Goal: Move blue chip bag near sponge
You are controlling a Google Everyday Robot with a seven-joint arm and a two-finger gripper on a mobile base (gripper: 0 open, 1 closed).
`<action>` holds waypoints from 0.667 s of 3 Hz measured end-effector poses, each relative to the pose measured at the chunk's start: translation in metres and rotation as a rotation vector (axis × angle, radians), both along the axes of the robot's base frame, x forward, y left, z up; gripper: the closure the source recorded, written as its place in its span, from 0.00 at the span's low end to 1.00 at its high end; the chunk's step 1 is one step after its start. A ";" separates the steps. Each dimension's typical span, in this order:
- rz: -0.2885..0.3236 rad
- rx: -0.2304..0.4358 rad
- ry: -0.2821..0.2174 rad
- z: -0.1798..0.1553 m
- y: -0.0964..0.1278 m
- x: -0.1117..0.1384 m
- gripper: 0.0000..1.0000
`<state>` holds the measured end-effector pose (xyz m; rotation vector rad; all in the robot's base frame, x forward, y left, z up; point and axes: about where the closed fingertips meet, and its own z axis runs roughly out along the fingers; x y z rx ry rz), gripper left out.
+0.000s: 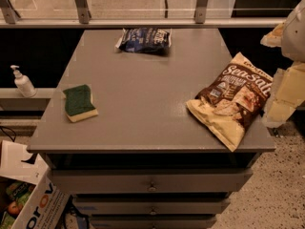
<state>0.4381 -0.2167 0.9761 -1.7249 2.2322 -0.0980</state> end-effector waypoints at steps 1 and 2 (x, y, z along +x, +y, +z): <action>0.000 0.000 0.000 0.000 0.000 0.000 0.00; 0.005 0.005 -0.006 0.000 0.002 0.005 0.00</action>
Offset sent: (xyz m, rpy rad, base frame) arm 0.1295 0.0486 -0.0048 0.1536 -0.1511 0.1358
